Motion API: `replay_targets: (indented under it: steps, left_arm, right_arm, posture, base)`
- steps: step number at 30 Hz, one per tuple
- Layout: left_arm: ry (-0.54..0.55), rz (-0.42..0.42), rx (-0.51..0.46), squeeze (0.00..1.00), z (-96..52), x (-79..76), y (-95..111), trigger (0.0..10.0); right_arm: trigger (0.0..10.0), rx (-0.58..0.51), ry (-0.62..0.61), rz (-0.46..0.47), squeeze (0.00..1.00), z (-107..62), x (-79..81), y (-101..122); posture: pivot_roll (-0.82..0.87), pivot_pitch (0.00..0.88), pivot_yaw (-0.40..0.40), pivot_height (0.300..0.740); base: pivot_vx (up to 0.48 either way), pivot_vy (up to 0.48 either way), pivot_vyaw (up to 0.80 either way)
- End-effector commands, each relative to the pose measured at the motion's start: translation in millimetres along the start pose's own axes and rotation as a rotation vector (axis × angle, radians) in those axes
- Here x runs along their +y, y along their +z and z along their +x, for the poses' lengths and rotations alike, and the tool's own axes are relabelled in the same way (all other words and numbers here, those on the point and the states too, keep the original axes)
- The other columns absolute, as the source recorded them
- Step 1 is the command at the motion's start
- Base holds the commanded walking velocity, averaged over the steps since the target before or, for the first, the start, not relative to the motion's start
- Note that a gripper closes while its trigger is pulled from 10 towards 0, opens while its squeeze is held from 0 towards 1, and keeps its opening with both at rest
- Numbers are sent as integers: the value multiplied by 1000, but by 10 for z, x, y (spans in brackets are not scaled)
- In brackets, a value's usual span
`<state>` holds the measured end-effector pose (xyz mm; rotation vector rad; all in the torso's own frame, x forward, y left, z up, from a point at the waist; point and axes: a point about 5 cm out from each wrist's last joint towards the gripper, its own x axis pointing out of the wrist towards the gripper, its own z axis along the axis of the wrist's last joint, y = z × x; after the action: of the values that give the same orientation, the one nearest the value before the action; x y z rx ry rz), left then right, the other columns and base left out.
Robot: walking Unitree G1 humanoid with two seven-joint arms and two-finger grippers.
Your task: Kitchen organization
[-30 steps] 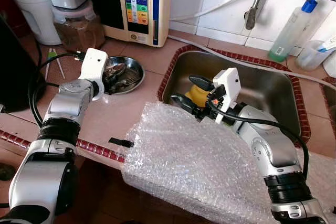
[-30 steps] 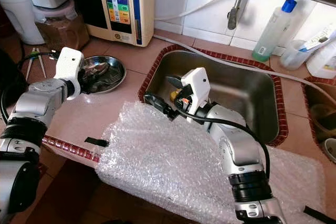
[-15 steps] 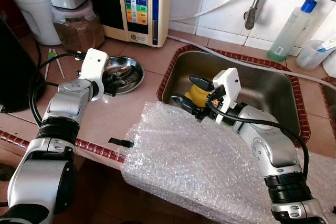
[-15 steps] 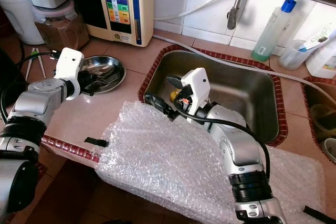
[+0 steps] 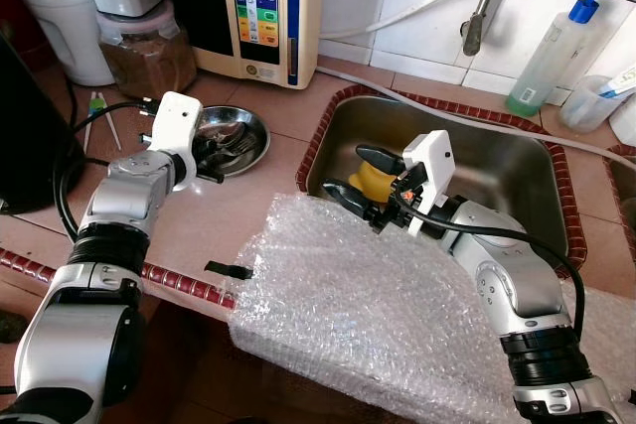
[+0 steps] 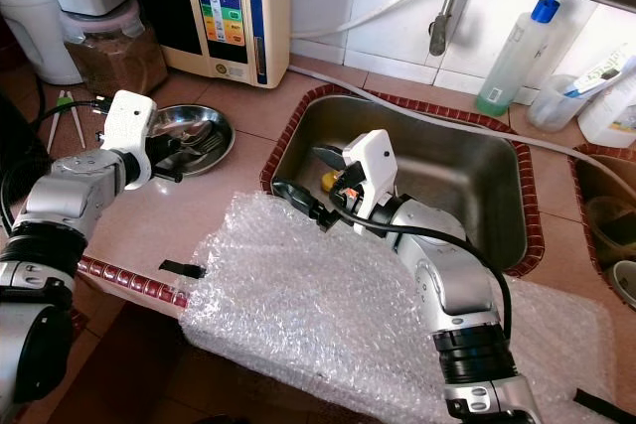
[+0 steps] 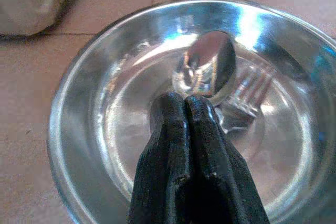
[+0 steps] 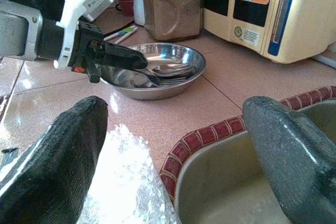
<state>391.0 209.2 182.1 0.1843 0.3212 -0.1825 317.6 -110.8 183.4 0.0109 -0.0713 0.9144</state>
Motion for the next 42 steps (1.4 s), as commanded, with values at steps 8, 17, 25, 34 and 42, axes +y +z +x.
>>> replay_targets:
  steps: [8, 17, 25, 34, 42]
  left_arm:
    - [37, -30, -182, 0, -62, 16, 168, 0]
    - [74, -81, -348, 0, -128, -59, 251, 0]
    - [115, -58, -355, 0, -149, -10, 264, 0]
    - [134, -74, -267, 1000, -113, 106, 173, 10000]
    - [99, -66, -278, 1000, -34, 42, 305, 10000]
  right_arm:
    - [10000, 1, -21, -12, 0, -4, -29, 6]
    - [10000, -7, -53, -17, 0, 1, -56, 6]
    - [10000, -6, -63, -21, 0, 11, -67, 2]
    - [10000, -6, -75, -23, 0, 15, -66, -12]
    - [10000, -5, -78, -28, 0, 36, -44, -32]
  posture:
    - [-13, 97, -33, 740]
    - [-10, 96, -36, 740]
    - [-7, 103, -38, 740]
    - [-3, 108, -36, 740]
    - [-3, 110, -30, 740]
  base:
    - [0, 0, 0]
    - [0, 0, 0]
    - [0, 0, 0]
    - [0, 0, 0]
    - [0, 0, 0]
